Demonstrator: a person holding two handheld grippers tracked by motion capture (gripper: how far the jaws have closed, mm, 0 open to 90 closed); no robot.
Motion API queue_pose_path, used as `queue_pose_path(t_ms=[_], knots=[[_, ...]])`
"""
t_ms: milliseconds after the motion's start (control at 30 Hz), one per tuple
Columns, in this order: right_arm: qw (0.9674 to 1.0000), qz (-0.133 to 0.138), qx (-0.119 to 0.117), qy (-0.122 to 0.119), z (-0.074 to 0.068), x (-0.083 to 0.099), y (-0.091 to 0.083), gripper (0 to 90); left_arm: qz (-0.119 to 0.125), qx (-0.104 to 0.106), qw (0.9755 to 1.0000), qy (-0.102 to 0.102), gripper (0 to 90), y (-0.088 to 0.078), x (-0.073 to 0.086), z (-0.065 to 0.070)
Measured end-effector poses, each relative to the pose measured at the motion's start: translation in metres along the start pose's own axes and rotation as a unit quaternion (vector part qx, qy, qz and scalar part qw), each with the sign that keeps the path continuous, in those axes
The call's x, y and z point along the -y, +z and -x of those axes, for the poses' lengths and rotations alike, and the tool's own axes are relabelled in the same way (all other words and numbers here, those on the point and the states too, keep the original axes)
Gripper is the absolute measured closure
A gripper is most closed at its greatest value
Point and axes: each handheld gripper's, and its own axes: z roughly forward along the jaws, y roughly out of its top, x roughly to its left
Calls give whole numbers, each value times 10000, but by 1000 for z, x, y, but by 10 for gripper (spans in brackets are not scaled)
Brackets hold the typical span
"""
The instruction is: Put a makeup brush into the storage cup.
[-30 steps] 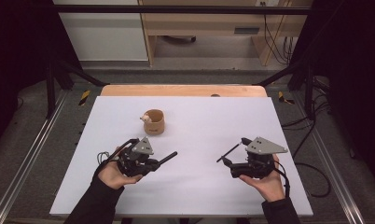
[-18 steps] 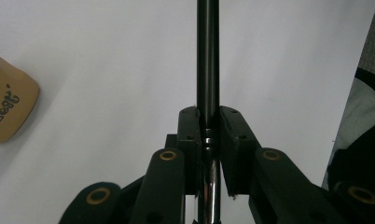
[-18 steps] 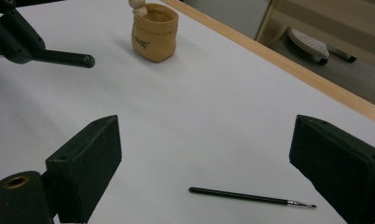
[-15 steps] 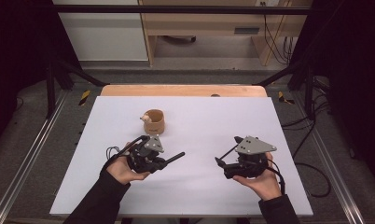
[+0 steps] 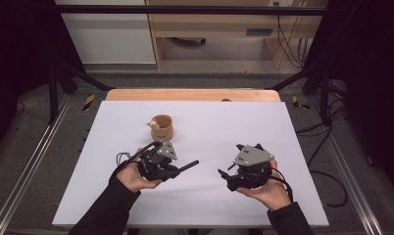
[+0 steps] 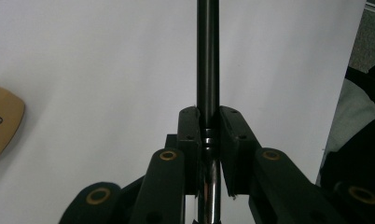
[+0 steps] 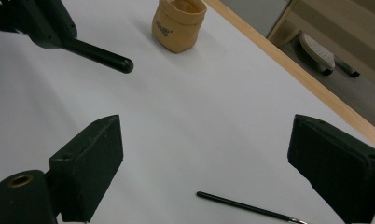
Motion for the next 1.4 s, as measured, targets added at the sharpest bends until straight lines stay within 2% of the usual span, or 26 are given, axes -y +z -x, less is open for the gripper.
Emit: queue_pose_path(t_ms=[267,633,867,1133,1333,1400], knots=[[9990,-158,-93,-402,-13,-9,4,128,-60,123,9999,76,788,2,-5,3],[9951,-384,-308,-852,-21,-18,11,141,-82,191,9997,109,788,3,-11,2],[9916,-510,-421,-1108,-26,-23,15,157,-110,222,9996,169,788,4,-16,4],[9855,-629,-557,-1477,-34,-27,19,195,-138,253,9993,220,788,7,-19,8],[9815,-776,-647,-1626,-39,-27,24,199,-139,293,9991,271,788,10,-23,11],[9814,-778,-677,-1621,-40,-27,25,201,-139,326,9990,259,788,11,-24,12]])
